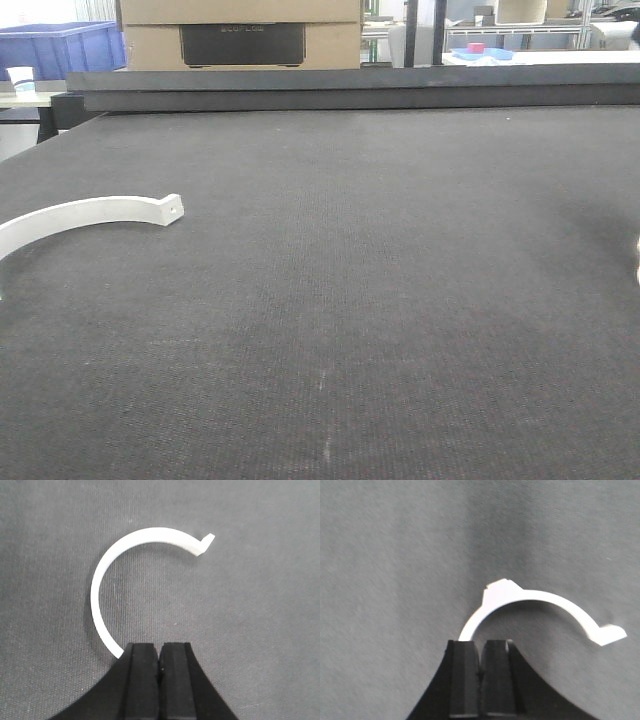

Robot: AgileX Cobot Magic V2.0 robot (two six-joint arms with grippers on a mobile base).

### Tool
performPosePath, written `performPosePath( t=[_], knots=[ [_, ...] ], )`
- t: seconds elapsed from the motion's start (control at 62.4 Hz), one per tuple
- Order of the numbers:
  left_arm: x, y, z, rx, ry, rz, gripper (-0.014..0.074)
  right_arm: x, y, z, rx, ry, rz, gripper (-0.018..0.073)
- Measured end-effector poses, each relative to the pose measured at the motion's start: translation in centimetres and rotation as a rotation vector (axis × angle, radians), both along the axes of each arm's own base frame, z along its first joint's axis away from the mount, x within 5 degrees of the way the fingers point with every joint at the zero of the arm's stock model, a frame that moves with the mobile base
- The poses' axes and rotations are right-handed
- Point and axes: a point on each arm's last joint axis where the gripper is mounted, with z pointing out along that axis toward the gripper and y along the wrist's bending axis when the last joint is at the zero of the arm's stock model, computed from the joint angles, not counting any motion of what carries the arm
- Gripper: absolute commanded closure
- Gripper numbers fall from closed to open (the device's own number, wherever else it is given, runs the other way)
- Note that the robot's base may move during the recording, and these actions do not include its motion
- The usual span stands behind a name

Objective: Grab PVC pipe and place in blue bin

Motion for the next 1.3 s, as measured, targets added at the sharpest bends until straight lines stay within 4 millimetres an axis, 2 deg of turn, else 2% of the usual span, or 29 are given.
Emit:
performPosePath(
  t=[0.192, 0.385, 0.497, 0.705, 0.785, 0.898, 0.978, 1.026, 1.202, 1.298],
  knots=[
    [0.7, 0.1, -0.3, 0.001, -0.022, 0.01, 0.0707, 0.8, 0.5, -1.7, 0.027, 0.072, -0.006, 0.0699],
    [0.9, 0.1, -0.1, -0.001, -0.054, 0.018, 0.0707, 0.7, 2.7, -3.8, -0.093, 0.197, -0.017, 0.0699],
    [0.9, 0.1, -0.1, -0.004, -0.054, 0.019, 0.0707, 0.6, 3.6, -4.1, -0.12, 0.2, -0.019, 0.0699],
    [0.7, 0.0, -0.2, -0.006, -0.027, 0.013, 0.0707, 0.8, 3.5, -4.3, -0.133, 0.195, -0.027, 0.069],
    [0.7, 0.0, -0.3, -0.006, -0.019, 0.011, 0.0707, 1.0, 3.6, -4.8, -0.136, 0.212, -0.028, 0.059],
    [0.6, 0.0, -0.4, -0.009, 0.0, 0.006, 0.0707, 1.4, 3.8, -6.0, -0.128, 0.253, -0.034, 0.0296],
    [0.4, -0.1, -0.5, -0.009, 0.021, 0.001, 0.0707, 1.5, 3.9, -6.5, -0.118, 0.273, -0.049, 0.0216],
    [0.4, -0.1, -0.6, -0.011, 0.034, -0.001, 0.0707, 1.6, 4.0, -6.7, -0.108, 0.285, -0.068, 0.0224],
    [0.1, -0.1, -0.8, -0.012, 0.062, -0.008, 0.0707, 1.9, 4.1, -7.5, -0.085, 0.311, -0.152, 0.0341],
    [0.1, -0.1, -0.8, -0.012, 0.071, -0.01, 0.0707, 2.1, 4.2, -8.1, -0.071, 0.326, -0.193, 0.0355]
  ],
)
